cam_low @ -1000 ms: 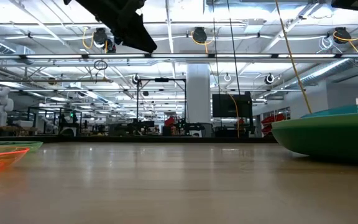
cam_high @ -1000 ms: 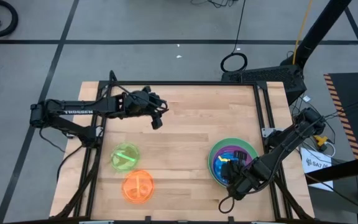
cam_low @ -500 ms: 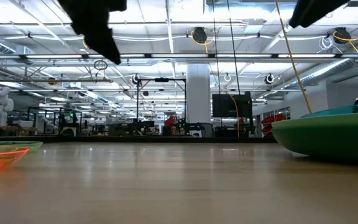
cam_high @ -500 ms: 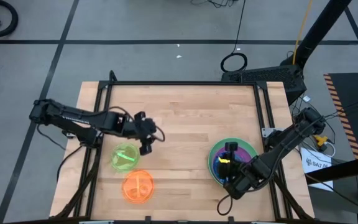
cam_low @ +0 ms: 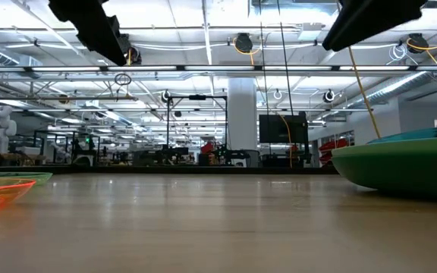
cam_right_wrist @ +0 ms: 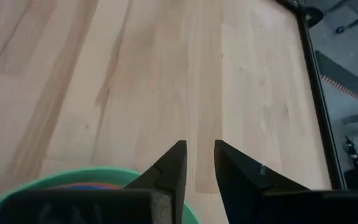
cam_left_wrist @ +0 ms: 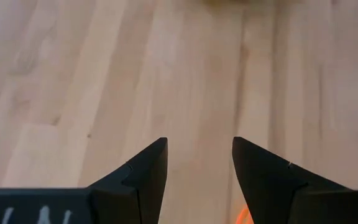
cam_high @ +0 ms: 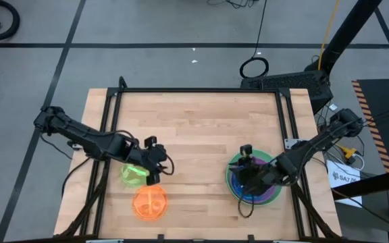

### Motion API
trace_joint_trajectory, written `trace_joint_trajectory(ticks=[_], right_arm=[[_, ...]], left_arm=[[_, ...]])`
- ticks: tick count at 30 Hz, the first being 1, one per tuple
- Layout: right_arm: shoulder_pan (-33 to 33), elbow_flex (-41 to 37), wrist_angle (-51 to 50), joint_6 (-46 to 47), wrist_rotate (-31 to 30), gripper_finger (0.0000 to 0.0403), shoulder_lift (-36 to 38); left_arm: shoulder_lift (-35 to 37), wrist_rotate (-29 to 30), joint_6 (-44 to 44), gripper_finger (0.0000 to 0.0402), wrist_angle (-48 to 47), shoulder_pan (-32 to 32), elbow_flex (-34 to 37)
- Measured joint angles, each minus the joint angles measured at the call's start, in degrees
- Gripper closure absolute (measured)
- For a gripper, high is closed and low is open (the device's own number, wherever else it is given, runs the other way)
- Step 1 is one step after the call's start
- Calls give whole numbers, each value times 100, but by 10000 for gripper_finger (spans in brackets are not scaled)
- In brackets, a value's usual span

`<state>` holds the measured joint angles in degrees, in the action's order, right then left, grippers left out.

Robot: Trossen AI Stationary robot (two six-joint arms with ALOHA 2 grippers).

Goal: Stack plastic plates
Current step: Stack the small blue plate on top of the small pink plate

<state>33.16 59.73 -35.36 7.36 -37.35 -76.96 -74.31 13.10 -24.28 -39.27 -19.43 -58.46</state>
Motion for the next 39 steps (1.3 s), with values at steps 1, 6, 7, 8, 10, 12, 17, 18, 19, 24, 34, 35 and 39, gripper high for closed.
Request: trace_joint_trajectory(ticks=[1, 6, 7, 8, 10, 12, 17, 18, 19, 24, 34, 35, 39], right_arm=[[-36, -213, 203, -69, 5, 329, 158], [-186, -1354, 1720, -339, 235, 331, 1083], [-222, -1566, 2015, -277, 459, 331, 1274], [-257, -1760, 2262, -112, 707, 331, 1443], [-319, -2042, 2405, 452, 1214, 331, 1732], [-352, -2184, 2352, 1199, 1692, 331, 1889], [-312, -2230, 1377, 2798, 2580, 351, 1891], [-300, -2231, 1123, 3016, 2689, 357, 1849], [-286, -2232, 946, 3166, 2761, 364, 1799], [-218, -2232, 423, 3357, 2869, 398, 1616], [-234, -2232, -14, 3339, 2668, 401, 1133], [-234, -2232, -88, 3363, 2638, 401, 1083], [-234, -2232, -431, 3480, 2393, 402, 976]], left_arm=[[-39, 0, -30, 215, 12, -43, 0], [-199, 7, -46, 215, 1, -289, -2], [-253, 6, -46, 215, -15, -328, -1], [-298, 12, -47, 215, -35, -369, 3], [-356, 52, -43, 215, -2, -441, 2], [-417, 94, -25, 215, 2, -513, 0], [-526, 413, -2, 215, 0, -628, 0], [-526, 463, -10, 215, 0, -637, 0], [-524, 511, -27, 215, 6, -645, 0], [-524, 609, -93, 215, 7, -659, 0], [-524, 800, -98, 215, 5, -659, 0], [-524, 802, -102, 215, 7, -659, 0], [-524, 804, -113, 215, 7, -659, 0]])
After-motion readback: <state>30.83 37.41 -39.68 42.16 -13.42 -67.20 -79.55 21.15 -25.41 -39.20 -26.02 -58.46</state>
